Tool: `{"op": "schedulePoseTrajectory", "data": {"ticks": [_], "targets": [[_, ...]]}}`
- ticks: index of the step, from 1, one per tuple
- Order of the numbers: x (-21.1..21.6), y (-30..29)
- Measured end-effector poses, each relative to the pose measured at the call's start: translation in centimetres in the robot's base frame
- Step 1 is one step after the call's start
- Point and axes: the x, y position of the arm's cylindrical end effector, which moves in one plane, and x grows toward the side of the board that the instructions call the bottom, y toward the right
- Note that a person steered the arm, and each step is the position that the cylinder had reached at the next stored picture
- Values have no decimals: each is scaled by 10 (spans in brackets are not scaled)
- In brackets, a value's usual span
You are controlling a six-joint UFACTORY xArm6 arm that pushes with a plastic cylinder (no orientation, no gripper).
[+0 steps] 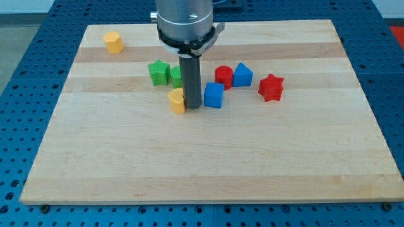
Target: Move your hand to the left of the red star
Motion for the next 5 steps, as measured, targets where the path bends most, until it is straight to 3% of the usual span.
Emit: {"op": "schedulePoseTrajectory", "data": {"ticks": [1,2,3,5], "targets": [[11,0],[52,2],[70,48],[64,106]]}}
